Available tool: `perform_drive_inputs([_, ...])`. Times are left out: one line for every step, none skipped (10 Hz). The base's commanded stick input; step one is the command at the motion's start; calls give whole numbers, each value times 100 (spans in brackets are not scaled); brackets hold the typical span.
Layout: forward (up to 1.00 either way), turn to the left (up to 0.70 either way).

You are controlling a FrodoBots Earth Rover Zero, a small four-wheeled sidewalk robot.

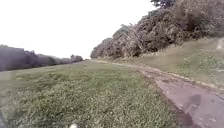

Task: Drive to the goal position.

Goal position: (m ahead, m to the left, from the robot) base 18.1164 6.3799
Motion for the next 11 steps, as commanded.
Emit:
perform_drive_inputs([5, 0])
perform_drive_inputs([5, 0])
perform_drive_inputs([4, 0])
perform_drive_inputs([4, 0])
perform_drive_inputs([5, 0])
perform_drive_inputs([5, 0])
perform_drive_inputs([4, 0])
perform_drive_inputs([5, 0])
perform_drive_inputs([4, 0])
perform_drive_inputs([5, 0])
perform_drive_inputs([4, 0])
